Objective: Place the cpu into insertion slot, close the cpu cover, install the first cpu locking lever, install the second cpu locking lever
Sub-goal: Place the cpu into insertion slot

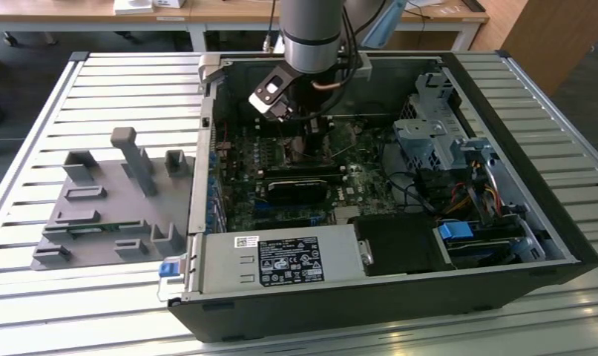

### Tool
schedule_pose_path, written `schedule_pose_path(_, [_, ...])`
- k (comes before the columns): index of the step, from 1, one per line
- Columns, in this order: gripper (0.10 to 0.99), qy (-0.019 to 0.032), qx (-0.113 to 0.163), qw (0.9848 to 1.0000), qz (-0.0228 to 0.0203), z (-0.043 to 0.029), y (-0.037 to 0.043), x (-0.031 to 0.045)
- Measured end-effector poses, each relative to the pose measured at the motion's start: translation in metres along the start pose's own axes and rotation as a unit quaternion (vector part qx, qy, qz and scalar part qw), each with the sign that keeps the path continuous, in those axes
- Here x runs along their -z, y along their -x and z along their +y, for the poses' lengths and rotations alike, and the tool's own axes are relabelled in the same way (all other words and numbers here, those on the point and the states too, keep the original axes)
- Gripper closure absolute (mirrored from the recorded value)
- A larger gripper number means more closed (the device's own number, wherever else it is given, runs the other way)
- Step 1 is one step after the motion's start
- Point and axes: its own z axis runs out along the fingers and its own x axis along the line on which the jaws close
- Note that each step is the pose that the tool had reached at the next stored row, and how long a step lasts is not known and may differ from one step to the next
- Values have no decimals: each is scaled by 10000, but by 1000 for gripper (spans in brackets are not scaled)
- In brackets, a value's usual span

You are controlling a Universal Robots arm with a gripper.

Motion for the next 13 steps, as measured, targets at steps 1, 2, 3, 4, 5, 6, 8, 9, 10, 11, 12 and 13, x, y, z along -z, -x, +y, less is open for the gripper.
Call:
schedule_pose_path(1, [549, 0, -6, 10000, 0, -4, -1, -8])
schedule_pose_path(2, [549, -1, -7, 10000, 0, -5, -2, -19])
schedule_pose_path(3, [549, -2, -7, 10000, 0, -6, -5, -32])
schedule_pose_path(4, [549, -4, -7, 10000, -1, -7, -9, -46])
schedule_pose_path(5, [549, -5, -7, 10000, -1, -7, -13, -59])
schedule_pose_path(6, [549, -6, -7, 10000, -1, -8, -18, -70])
schedule_pose_path(8, [549, -6, -7, 10000, -1, -7, -27, -86])
schedule_pose_path(9, [549, -7, -6, 10000, -1, -5, -30, -90])
schedule_pose_path(10, [549, -7, -6, 10000, 0, -4, -31, -93])
schedule_pose_path(11, [549, -7, -7, 10000, 1, -4, -31, -96])
schedule_pose_path(12, [549, -6, -8, 10000, 1, -4, -31, -100])
schedule_pose_path(13, [549, -7, -8, 10000, 1, -4, -32, -104])
